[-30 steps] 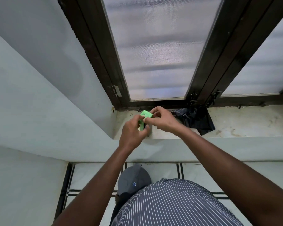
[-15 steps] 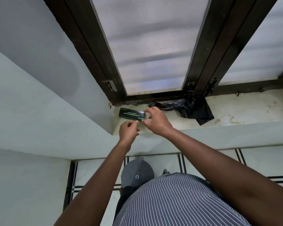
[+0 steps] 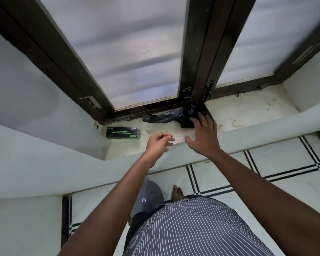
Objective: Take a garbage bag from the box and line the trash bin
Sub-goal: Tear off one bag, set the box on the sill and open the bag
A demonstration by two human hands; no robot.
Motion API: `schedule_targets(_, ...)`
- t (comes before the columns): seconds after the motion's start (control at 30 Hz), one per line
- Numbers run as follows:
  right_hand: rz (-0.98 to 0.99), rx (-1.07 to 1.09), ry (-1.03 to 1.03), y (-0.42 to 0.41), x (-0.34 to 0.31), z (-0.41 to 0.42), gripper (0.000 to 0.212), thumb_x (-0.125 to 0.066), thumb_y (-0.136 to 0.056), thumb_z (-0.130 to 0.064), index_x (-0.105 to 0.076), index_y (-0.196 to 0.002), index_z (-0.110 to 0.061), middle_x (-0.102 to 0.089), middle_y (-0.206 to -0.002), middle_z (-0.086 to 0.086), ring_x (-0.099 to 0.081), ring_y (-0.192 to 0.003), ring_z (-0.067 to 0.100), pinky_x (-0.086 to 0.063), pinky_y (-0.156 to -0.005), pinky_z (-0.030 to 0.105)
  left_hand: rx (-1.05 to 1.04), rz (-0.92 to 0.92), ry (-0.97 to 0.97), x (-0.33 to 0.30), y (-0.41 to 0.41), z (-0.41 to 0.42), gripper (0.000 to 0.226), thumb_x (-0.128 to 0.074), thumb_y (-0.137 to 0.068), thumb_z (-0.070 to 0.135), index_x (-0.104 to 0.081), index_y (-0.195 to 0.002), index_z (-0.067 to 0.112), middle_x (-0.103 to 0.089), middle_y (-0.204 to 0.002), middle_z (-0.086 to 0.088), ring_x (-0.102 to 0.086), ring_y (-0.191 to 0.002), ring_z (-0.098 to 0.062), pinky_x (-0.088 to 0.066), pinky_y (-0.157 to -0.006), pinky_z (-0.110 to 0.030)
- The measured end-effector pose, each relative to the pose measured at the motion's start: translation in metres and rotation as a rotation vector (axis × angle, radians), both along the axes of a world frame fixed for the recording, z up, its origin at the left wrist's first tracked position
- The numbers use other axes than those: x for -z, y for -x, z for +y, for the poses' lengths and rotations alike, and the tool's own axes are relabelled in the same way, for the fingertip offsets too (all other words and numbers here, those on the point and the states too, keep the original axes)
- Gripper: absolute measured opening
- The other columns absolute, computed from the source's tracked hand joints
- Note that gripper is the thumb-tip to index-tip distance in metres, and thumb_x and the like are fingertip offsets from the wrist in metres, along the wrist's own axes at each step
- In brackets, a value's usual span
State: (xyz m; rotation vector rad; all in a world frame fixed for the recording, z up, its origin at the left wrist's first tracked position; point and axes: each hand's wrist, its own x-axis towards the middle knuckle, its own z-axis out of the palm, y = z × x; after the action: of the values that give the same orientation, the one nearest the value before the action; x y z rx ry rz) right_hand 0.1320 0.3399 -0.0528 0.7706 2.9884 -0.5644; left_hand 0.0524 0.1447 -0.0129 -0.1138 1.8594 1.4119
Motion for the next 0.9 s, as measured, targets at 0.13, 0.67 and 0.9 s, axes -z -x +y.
schedule_targets(0.13,-0.267,-0.124,-0.077,-0.007,0.004,0.008,0.088,-0.078,-0.098,-0.04,-0.031,-0.169,-0.016,-0.033,-0.173,0.017,-0.034,-0.155,0.041,-0.038,-0.122,0.052,0.017,-0.016,-0.002,-0.004,-0.007,0.024,0.017,-0.06,-0.105,0.019,-0.074,-0.114,0.014,-0.081,-0.11,-0.004,-0.076,-0.105,-0.024,-0.056,-0.086,-0.034)
schedule_targets(0.67,0.167,0.226,1.659,-0.027,-0.101,-0.107,0.024,-0.062,-0.109,-0.006,-0.071,-0.131,-0.013,-0.078,-0.11,0.008,-0.075,-0.092,0.016,-0.064,-0.075,0.03,-0.021,0.031,-0.084,-0.057,-0.039,-0.101,0.062,-0.065,-0.097,0.064,-0.057,-0.143,0.024,-0.069,-0.14,0.001,-0.066,-0.128,-0.016,-0.056,-0.102,-0.043)
schedule_targets(0.9,0.422,0.478,1.929,-0.047,-0.129,-0.161,0.03,-0.049,-0.111,0.003,-0.063,-0.136,-0.008,-0.073,-0.104,0.012,-0.074,-0.08,0.014,-0.065,-0.074,0.022,0.131,-0.059,-0.309,-0.098,-0.078,-0.17,0.047,-0.074,-0.097,0.034,-0.068,-0.138,0.012,-0.073,-0.116,-0.006,-0.07,-0.107,-0.022,-0.057,-0.099,-0.044)
